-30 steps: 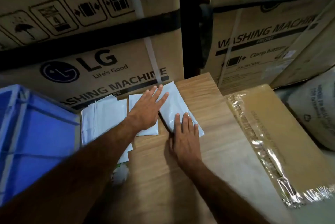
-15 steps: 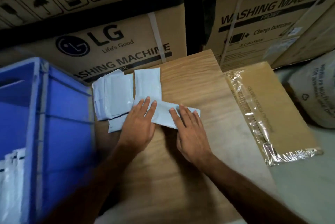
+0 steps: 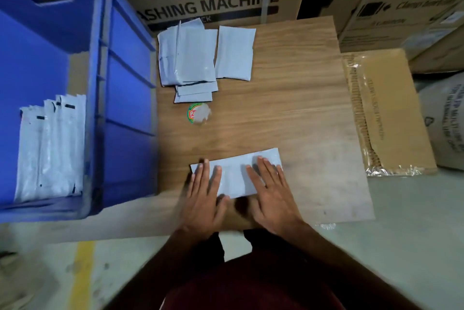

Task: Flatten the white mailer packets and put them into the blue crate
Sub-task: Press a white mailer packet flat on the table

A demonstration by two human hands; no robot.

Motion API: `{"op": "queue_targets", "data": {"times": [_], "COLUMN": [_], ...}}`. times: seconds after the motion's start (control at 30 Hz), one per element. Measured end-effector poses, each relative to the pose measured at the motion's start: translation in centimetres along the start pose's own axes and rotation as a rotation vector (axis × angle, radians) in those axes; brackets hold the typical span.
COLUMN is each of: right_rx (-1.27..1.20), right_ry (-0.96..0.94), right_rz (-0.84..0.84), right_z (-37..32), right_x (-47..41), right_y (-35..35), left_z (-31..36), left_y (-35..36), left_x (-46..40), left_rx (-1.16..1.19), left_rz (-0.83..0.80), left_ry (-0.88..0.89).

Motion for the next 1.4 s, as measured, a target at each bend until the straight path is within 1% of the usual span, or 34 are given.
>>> {"op": "queue_targets", "data": {"times": [0.07,0.17,0.37,0.53,0.63,0.8,0.9,1.0,1.07,1.1,1.27,1.4], "right_rx": [0.019,0.08,0.108,0.111,0.107,0.086,0.028,0.042,0.112,0.13,0.09,-0.02], "right_ry": [-0.046,-0.034,-0.033,-0.012,0.012,0.022,-0.006,-0.009,-0.012,-0.02,-0.012,-0.029], "right_rz": [0.03,0.032,0.058,0.039,0.022,-0.016,-0.005,0.049,0.042,0.021,-0.042,-0.052], "right_z": [-1.7,-2.3,-1.4,-0.9,-0.9,-1.0,-0.9,0.7,1.7,2.0,2.7,2.8], "right_x": [-0.9,-2.4,-2.5,-2.7,-2.8,-2.9,-2.8,-2.7,-2.5,-2.5,-2.6,-2.5], "right_y": [0.4,2.1,4.1,5.1,5.7,5.6,4.4,2.6,2.5,2.8,3.7,3.1], "left_z": [0.1,-0.3,-1.5,-1.5,-1.6,-1.6,-1.5,0.1,1.5,1.8,1.6,3.0], "left_y": [-0.1,1.5,3.9,4.3,4.4,4.3,3.4,3.1,4.1,4.7,5.7,4.4], "left_x": [-1.2,-2.8,-2.9,-3.1,-3.2,-3.3,-3.4,-3.8,-4.0,-4.0,-4.1,-4.1], "left_rx": [0.009,-0.007,-0.079,-0.091,-0.098,-0.115,-0.138,-0.146,-0.107,-0.091,-0.053,-0.071], "left_rz": [0.048,0.04,0.048,0.078,0.069,0.054,0.094,0.122,0.086,0.065,0.031,0.085], "left_ry": [-0.067,-0.104,-0.08,-0.085,-0.087,-0.074,-0.064,0.053,0.126,0.135,0.104,0.062]}}
Point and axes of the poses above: each hand's wrist, its own x-axis away from the middle knuckle, its own y-axis out of the palm, z = x × y, the point moved 7 cm from there along -x, towards the middle knuckle, and after that the axes turned 6 degrees about z, right-handed, at the moved point
